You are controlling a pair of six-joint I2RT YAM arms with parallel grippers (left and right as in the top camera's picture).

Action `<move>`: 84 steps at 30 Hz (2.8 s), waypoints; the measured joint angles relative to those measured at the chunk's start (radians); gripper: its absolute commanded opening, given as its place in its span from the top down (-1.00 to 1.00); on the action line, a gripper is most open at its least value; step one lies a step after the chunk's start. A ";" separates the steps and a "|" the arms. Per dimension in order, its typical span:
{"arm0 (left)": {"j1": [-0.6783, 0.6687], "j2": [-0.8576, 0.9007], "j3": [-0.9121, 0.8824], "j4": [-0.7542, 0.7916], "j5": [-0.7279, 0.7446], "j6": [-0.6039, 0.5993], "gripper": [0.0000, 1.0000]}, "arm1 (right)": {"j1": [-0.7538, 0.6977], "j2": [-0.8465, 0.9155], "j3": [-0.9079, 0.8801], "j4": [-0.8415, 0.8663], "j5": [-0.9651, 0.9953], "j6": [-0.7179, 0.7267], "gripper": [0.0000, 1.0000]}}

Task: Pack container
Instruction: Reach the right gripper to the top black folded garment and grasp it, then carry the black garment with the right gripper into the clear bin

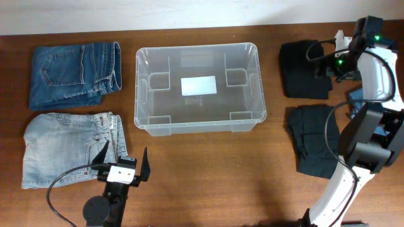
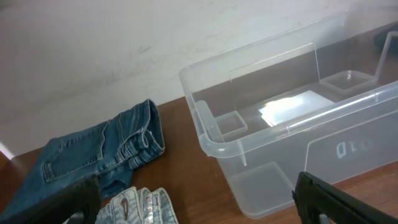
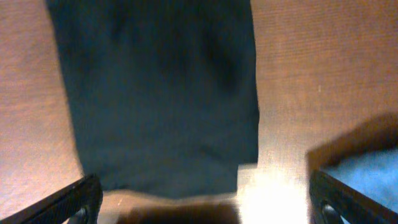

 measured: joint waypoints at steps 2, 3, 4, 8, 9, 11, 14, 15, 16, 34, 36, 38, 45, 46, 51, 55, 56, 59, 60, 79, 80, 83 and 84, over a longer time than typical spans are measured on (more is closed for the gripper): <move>0.000 0.000 0.000 0.000 0.000 0.000 -0.99 | 0.000 0.013 0.000 0.044 0.004 -0.010 -0.97; 0.000 0.000 0.000 0.000 0.000 0.000 -0.99 | 0.000 0.017 0.000 0.081 0.004 -0.012 -0.97; 0.000 0.000 0.000 0.000 0.000 0.000 -0.98 | 0.000 0.018 0.000 0.100 0.004 -0.014 -0.97; 0.000 0.000 0.000 0.000 0.000 0.000 -0.99 | 0.000 0.029 0.003 0.152 0.005 -0.016 -0.97; 0.000 0.000 0.000 0.000 0.000 0.000 -0.99 | 0.000 0.037 0.004 0.159 0.007 -0.016 -0.97; 0.000 0.000 0.000 0.000 0.000 0.000 -0.99 | 0.000 0.063 0.004 0.176 0.008 -0.018 -0.97; 0.000 0.000 0.000 0.000 0.000 0.000 -0.99 | 0.000 0.096 0.004 0.185 0.008 -0.018 -0.97; 0.000 0.000 0.000 0.000 0.000 0.000 -0.98 | 0.000 0.108 0.004 0.188 0.011 -0.018 -0.97; 0.000 0.000 0.000 0.000 0.000 0.000 -0.99 | 0.000 0.116 0.004 0.188 0.012 -0.018 -0.97; 0.000 0.000 0.000 0.000 0.000 0.000 -0.99 | 0.020 0.177 0.008 0.207 -0.016 -0.018 -0.97; 0.000 0.000 0.000 0.000 0.000 0.000 -0.99 | 0.030 0.179 0.008 0.206 -0.016 -0.018 -0.97; 0.000 0.000 0.000 0.000 0.000 0.000 -0.99 | 0.039 0.180 0.008 0.202 -0.023 -0.019 -0.97; 0.000 0.000 0.000 0.000 0.000 0.000 -0.99 | 0.041 0.195 0.017 0.184 -0.072 -0.017 -0.89; 0.000 0.000 0.000 0.000 0.000 0.000 -0.98 | 0.041 0.196 0.018 0.184 -0.082 -0.017 -0.78; 0.000 0.000 0.000 0.000 0.000 0.000 -0.99 | 0.042 0.206 0.019 0.180 -0.161 0.002 -0.33; 0.000 0.000 0.000 0.000 0.000 0.000 -0.99 | 0.042 0.211 0.024 0.180 -0.187 0.015 0.10; 0.000 0.000 0.000 0.000 0.000 0.000 -0.98 | 0.042 0.212 0.024 0.179 -0.196 0.027 0.19; 0.000 0.000 0.000 0.000 0.000 0.000 -0.99 | 0.042 0.212 0.024 0.180 -0.219 0.078 0.59; 0.000 0.000 0.000 0.000 0.000 0.000 -0.99 | 0.040 0.212 0.024 0.181 -0.228 0.099 0.77; 0.000 0.000 0.000 0.000 0.000 0.000 -0.99 | -0.111 0.236 0.196 0.156 -1.217 0.303 0.92; 0.000 0.000 0.000 0.000 0.000 0.000 -0.99 | -0.108 0.217 0.198 0.153 -1.232 0.310 0.92; 0.000 0.000 0.000 0.000 0.000 0.000 -0.99 | -0.096 0.150 0.198 0.146 -1.252 0.334 0.92; 0.000 0.000 0.000 0.000 0.000 0.000 -0.99 | -0.082 0.086 0.200 0.132 -1.264 0.345 0.92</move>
